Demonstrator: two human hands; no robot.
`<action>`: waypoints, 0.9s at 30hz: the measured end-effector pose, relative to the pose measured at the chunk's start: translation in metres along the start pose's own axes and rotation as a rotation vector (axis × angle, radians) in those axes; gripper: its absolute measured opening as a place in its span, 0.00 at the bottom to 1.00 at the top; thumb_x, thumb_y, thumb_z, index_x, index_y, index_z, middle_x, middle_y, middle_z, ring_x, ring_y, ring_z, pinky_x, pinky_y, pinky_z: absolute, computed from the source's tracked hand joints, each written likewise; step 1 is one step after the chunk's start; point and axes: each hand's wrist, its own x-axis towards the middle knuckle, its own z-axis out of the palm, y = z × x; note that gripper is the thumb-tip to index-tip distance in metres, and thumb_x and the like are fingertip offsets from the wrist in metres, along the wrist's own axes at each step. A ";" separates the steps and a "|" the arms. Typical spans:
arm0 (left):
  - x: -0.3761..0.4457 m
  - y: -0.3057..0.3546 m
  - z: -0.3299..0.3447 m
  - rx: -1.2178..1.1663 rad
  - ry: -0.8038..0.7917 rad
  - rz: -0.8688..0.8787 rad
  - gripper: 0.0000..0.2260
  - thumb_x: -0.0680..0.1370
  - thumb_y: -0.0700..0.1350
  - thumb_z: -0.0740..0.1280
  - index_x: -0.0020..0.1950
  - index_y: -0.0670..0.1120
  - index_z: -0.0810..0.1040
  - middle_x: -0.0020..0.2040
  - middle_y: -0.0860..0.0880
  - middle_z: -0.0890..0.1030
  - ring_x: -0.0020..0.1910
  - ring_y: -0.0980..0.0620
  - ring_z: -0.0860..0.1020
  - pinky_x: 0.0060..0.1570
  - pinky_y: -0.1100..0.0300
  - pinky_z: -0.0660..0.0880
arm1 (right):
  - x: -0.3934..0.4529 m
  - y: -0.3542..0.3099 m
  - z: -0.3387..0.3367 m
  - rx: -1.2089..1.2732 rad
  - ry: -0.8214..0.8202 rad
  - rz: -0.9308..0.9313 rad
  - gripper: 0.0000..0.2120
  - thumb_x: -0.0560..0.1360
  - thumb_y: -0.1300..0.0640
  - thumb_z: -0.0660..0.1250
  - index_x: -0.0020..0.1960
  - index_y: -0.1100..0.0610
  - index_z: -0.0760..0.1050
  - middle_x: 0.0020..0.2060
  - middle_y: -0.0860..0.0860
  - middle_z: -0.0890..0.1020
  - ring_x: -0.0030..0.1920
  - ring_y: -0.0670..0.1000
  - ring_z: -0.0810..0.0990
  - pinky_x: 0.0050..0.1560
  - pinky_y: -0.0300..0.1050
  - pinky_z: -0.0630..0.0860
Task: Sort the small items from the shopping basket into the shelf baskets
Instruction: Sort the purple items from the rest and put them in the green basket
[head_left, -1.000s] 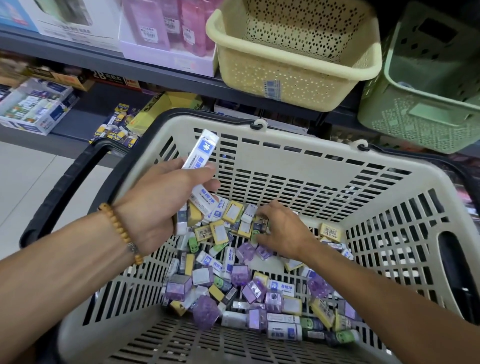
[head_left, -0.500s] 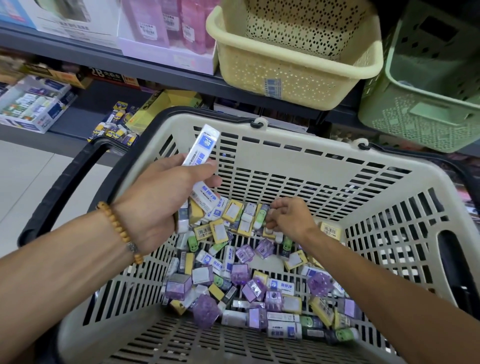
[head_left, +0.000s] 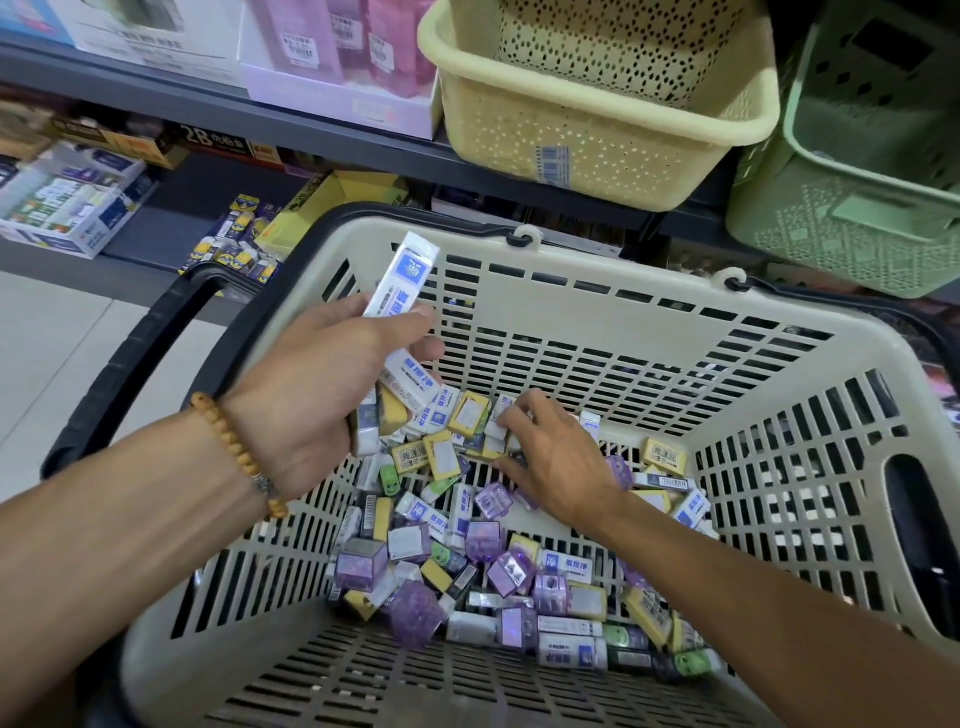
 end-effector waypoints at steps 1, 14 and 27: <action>0.000 0.000 0.000 -0.004 0.001 0.000 0.05 0.76 0.46 0.70 0.51 0.48 0.80 0.42 0.47 0.86 0.33 0.53 0.80 0.29 0.61 0.77 | -0.002 0.000 0.002 -0.001 0.015 -0.033 0.18 0.73 0.54 0.74 0.59 0.59 0.74 0.54 0.55 0.74 0.50 0.56 0.75 0.47 0.52 0.78; 0.001 0.000 0.000 -0.011 -0.006 -0.002 0.05 0.77 0.46 0.70 0.51 0.49 0.80 0.43 0.47 0.86 0.31 0.54 0.80 0.28 0.62 0.76 | -0.004 0.004 -0.003 -0.023 0.000 -0.125 0.12 0.76 0.52 0.70 0.55 0.58 0.76 0.54 0.52 0.76 0.48 0.54 0.78 0.38 0.52 0.80; -0.001 -0.001 0.003 0.030 -0.019 0.012 0.02 0.77 0.46 0.69 0.48 0.49 0.80 0.44 0.45 0.86 0.38 0.50 0.79 0.33 0.60 0.78 | 0.004 0.009 -0.006 -0.022 -0.112 -0.189 0.16 0.76 0.55 0.68 0.63 0.54 0.73 0.48 0.52 0.69 0.43 0.50 0.69 0.38 0.42 0.71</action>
